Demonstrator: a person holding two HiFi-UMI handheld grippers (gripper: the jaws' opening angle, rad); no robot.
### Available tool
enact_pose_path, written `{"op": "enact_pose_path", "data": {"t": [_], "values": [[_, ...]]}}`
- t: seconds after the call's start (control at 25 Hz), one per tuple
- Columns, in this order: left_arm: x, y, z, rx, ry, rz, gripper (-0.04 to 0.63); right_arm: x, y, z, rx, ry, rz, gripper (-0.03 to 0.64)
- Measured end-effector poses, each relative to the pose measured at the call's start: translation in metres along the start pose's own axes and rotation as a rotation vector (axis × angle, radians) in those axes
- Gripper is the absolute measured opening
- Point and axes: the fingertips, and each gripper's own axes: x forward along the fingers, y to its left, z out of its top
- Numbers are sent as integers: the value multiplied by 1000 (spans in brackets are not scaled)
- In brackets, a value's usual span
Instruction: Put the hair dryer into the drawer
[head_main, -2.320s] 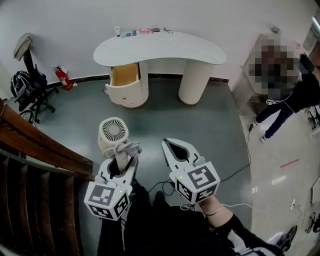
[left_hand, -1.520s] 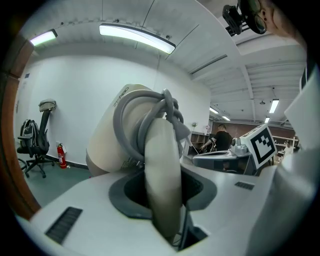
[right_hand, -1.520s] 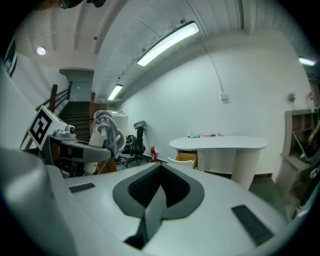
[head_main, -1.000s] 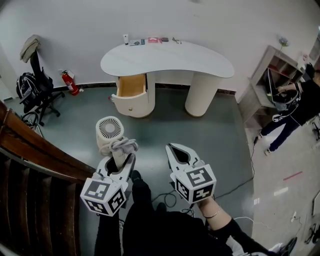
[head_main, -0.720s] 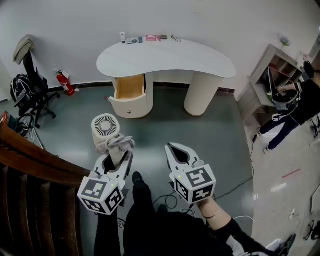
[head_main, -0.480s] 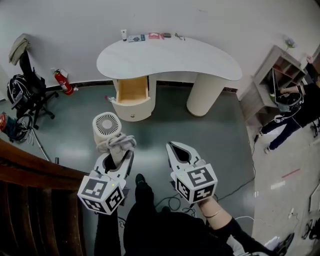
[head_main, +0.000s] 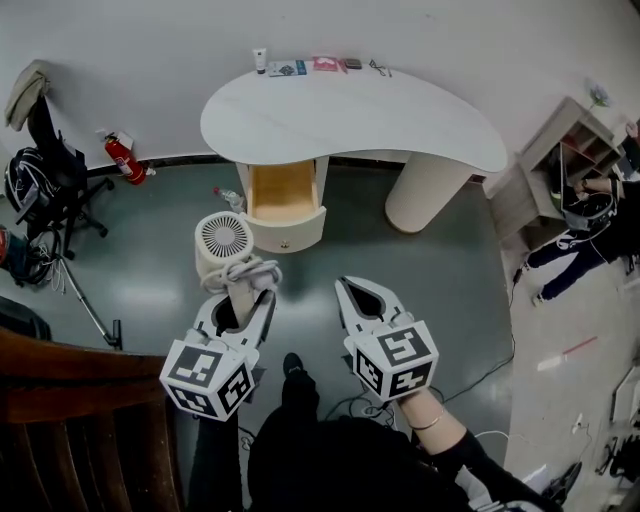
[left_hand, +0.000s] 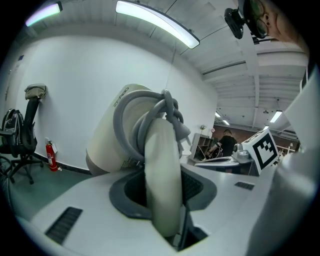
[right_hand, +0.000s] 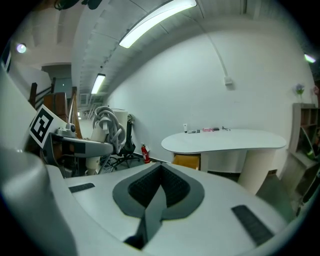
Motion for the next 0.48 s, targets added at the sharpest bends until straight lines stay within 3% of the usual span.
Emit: {"op": "enact_pose_path", "data": {"t": [0.48], "values": [[24,65,5,-22,32,-14,130,64,6,16,-10,40,-22,2]]}}
